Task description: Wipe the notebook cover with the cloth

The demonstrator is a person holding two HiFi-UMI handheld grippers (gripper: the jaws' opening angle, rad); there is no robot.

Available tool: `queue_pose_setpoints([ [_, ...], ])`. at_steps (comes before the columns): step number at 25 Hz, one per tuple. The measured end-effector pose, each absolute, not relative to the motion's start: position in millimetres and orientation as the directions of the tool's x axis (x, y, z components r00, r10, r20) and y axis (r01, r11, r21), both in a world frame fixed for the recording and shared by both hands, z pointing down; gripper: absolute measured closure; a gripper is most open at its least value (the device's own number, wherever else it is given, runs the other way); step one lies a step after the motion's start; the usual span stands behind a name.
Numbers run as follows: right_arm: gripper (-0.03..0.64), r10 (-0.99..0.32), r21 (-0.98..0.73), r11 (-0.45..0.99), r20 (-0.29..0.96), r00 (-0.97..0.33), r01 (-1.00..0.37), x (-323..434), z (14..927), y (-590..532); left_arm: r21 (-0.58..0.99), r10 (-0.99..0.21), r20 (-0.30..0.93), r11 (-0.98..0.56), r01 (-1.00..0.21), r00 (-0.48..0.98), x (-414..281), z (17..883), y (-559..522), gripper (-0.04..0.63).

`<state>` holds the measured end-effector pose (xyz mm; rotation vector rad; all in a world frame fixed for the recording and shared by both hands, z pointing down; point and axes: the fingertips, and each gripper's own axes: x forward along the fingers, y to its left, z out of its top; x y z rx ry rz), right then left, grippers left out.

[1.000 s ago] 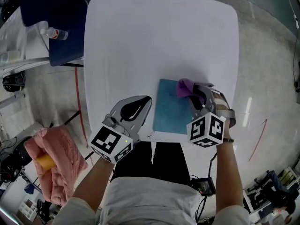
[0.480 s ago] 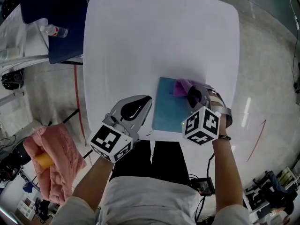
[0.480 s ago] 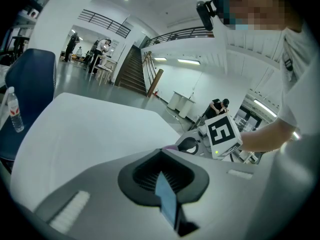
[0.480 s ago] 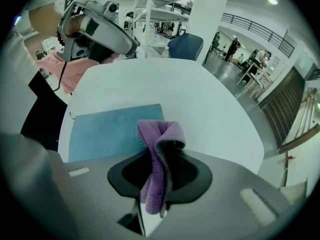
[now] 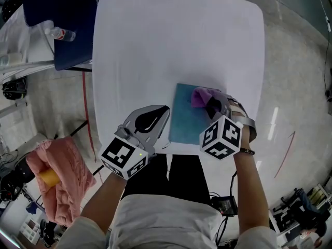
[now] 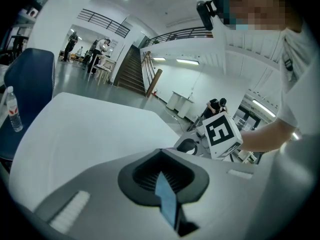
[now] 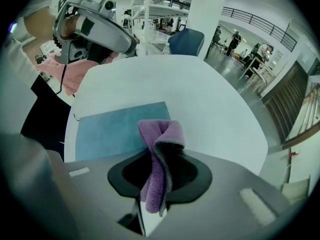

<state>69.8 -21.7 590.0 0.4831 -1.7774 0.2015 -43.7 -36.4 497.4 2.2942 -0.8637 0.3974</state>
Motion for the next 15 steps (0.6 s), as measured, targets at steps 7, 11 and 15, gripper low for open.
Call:
queue_pose_setpoints([
  [7,0.512,-0.211,0.109,0.896,0.957,-0.197,-0.43,68,590,-9,0.47,-0.472,0.479,-0.574,-0.671,0.74,-42,498,-33,0.595],
  [11,0.512,-0.201,0.093,0.893,0.958,-0.205,-0.441,65,591,-3,0.471,-0.468,0.48,-0.577,-0.667,0.743,-42,499,-30,0.595],
  [15,0.512,-0.195,0.083,0.891,0.958,-0.21,-0.447,65,590,2,0.469,-0.464,0.478,-0.583,-0.663,0.746,-39,497,-30,0.595],
])
